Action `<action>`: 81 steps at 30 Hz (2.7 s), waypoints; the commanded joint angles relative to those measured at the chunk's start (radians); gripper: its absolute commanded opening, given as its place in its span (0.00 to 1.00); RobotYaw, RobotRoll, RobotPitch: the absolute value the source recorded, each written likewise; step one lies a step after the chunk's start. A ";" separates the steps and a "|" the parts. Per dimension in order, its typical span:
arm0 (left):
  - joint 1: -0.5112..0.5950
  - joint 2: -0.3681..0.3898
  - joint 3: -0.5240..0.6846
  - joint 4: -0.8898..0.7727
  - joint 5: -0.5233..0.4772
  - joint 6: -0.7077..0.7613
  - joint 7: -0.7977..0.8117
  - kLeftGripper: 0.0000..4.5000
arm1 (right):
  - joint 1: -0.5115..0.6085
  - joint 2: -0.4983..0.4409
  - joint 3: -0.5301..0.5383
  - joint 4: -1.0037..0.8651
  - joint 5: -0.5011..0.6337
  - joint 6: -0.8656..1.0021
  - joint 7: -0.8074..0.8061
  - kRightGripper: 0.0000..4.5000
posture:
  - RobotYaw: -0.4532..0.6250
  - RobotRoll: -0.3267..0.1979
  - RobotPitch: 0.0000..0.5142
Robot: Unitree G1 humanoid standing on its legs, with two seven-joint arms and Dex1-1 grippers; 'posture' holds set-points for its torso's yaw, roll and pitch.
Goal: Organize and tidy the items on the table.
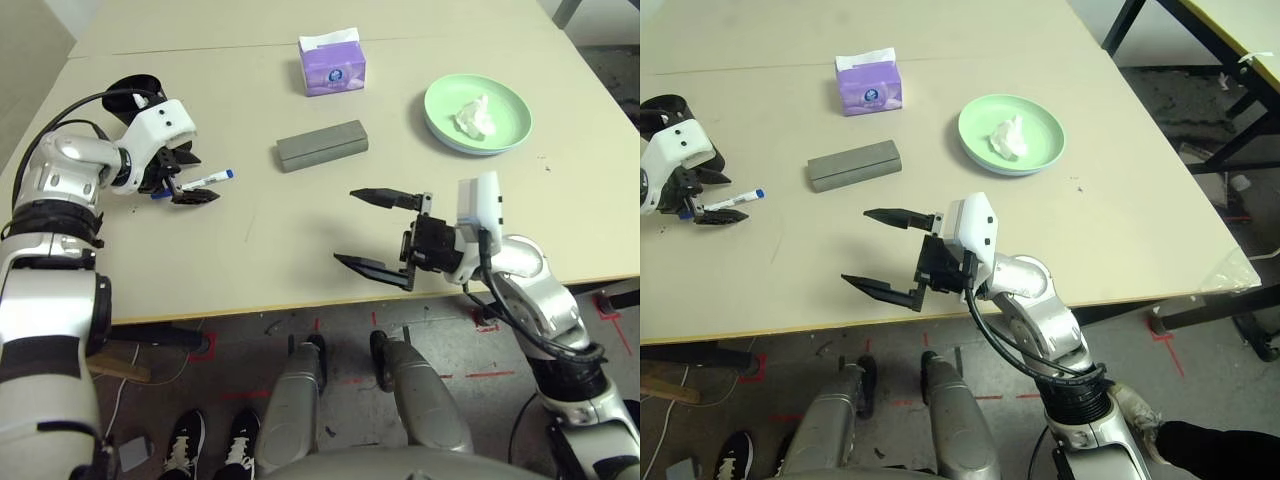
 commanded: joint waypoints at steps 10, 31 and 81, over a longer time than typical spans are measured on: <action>-0.014 0.002 -0.020 0.067 0.041 0.000 -0.024 0.65 | 0.010 -0.007 -0.001 -0.048 0.015 0.023 -0.020 1.00 | 0.19 0.62 0.54; 0.040 0.061 0.117 -0.141 -0.126 0.118 -0.152 0.06 | 0.020 -0.045 -0.008 0.016 -0.073 0.080 -0.095 1.00 | 0.23 0.62 0.52; -0.034 -0.037 0.589 0.068 -0.477 -0.127 0.505 0.06 | 0.010 0.004 -0.045 -0.049 -0.045 0.254 -0.272 1.00 | 0.24 0.62 0.55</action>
